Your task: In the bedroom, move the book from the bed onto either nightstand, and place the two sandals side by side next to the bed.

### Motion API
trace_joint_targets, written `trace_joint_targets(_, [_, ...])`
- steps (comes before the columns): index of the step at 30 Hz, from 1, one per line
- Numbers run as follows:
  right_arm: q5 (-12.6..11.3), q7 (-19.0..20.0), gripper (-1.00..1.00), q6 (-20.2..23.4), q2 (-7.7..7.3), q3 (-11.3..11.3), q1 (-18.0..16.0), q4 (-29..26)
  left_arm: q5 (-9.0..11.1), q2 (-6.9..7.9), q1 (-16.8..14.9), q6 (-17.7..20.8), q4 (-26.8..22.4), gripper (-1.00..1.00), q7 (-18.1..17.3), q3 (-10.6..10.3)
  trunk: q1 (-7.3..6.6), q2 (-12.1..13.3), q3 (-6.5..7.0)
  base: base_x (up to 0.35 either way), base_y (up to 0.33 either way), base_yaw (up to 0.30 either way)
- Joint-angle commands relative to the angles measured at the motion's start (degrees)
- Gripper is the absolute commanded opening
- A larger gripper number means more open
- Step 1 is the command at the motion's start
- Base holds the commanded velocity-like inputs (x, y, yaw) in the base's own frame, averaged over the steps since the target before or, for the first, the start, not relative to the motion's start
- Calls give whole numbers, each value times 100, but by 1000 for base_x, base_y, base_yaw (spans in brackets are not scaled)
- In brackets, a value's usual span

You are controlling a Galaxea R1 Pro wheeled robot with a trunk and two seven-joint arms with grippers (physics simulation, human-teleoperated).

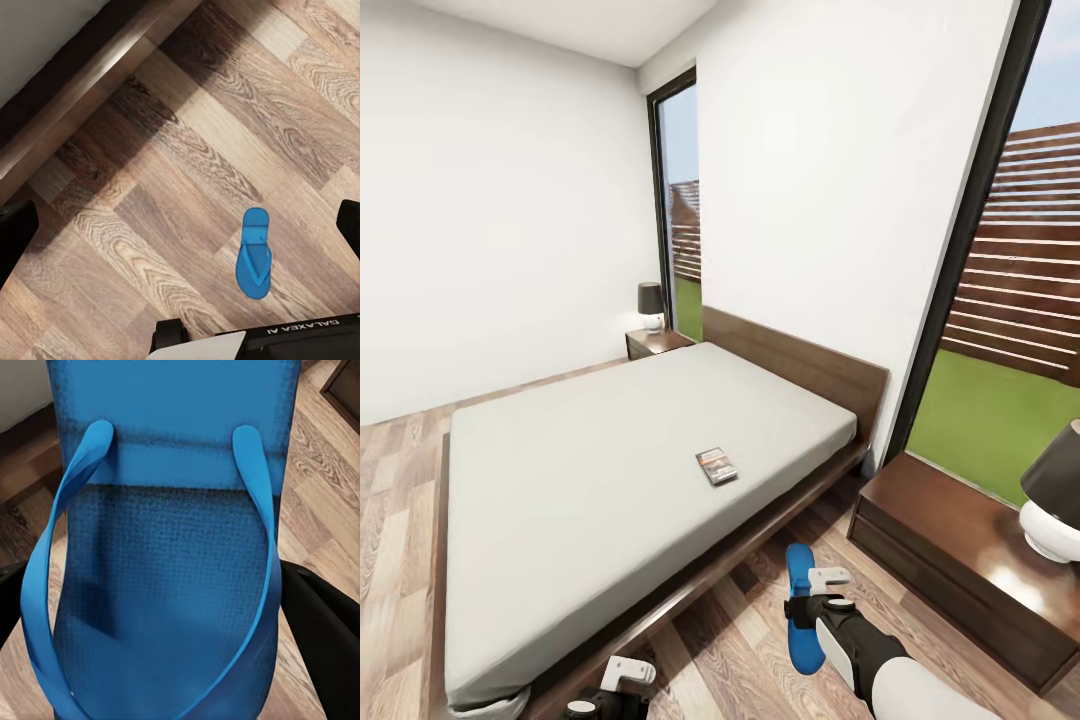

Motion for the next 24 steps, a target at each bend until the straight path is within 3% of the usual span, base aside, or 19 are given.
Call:
trace_joint_targets(1, [3, -22, -100, 39, 0, 10, -3, -12, 62, 1, -2, 17, -8, 100, 24, -49, 4, -13, -13, 0, 0, 0])
trace_joint_targets(12, [-5, -21, -100, 44, -137, -17, 359, -141, 150, 9, -21, 88, -21, 100, 8, -50, 4, -13, -13, 0, 0, 0])
trace_joint_targets(13, [-5, -21, -100, 45, -140, -18, 597, -143, 151, 9, -21, 88, -22, 100, 8, -50, 4, -13, -13, 0, 0, 0])
trace_joint_targets(24, [-6, -22, -100, 47, -151, -21, 620, -152, 154, 10, -23, 99, -22, 100, 7, -50, 4, -13, -13, 0, 0, 0])
